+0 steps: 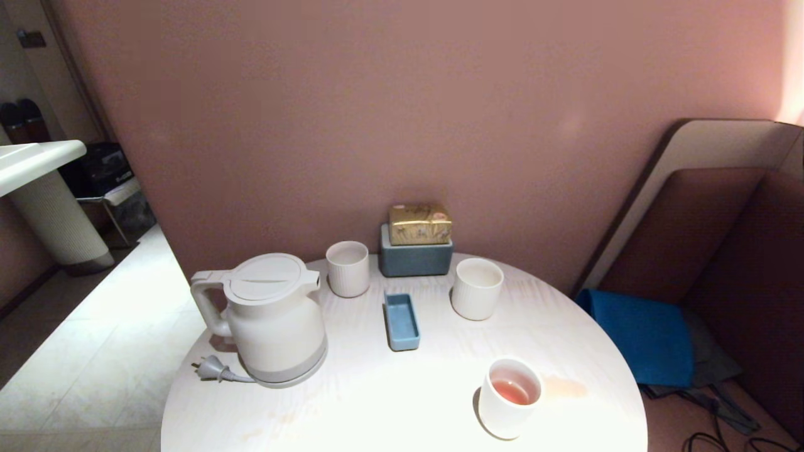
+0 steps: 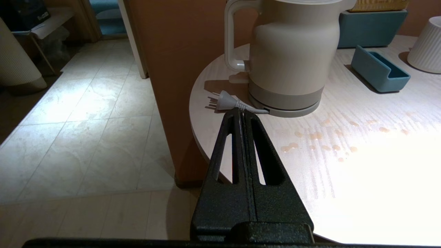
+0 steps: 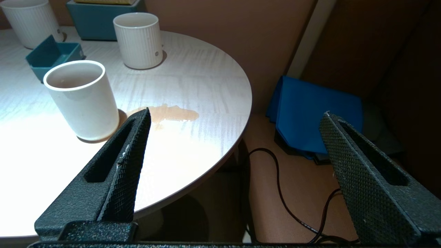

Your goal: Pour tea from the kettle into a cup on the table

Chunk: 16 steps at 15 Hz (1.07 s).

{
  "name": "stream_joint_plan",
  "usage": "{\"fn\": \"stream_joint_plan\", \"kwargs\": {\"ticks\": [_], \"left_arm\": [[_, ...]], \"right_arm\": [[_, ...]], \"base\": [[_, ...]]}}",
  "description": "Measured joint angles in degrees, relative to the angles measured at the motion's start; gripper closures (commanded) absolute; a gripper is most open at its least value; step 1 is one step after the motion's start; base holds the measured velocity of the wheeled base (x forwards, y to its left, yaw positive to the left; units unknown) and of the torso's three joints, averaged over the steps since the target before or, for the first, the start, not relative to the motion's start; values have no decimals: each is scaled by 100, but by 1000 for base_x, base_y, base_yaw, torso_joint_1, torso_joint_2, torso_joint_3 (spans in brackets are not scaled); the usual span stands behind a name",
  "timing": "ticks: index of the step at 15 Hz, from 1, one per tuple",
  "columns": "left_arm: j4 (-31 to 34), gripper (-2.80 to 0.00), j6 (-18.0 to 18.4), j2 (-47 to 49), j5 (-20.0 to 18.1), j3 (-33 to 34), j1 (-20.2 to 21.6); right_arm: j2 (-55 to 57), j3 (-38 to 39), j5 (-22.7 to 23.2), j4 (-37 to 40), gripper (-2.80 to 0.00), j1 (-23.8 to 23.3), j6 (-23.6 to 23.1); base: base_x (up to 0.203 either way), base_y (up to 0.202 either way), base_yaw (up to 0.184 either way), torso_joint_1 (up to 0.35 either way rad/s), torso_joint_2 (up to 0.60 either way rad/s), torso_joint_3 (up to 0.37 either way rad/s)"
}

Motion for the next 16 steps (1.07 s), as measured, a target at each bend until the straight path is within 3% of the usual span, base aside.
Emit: {"fn": "stream_joint_plan", "kwargs": {"ticks": [5,6,16], "left_arm": [[-3,0,0,0,0,0,0],[-1,0,2,0,-1,0,0],[1,0,2,0,0,0,0]], "right_arm": [[-2,0,19,7,-280,0,-11],[-2,0,26,7,0,0,-17],[-2,0,29,5,0,0,2]], "base": [[0,0,0,0,0,0],[0,0,0,0,0,0],[0,0,0,0,0,0]]}}
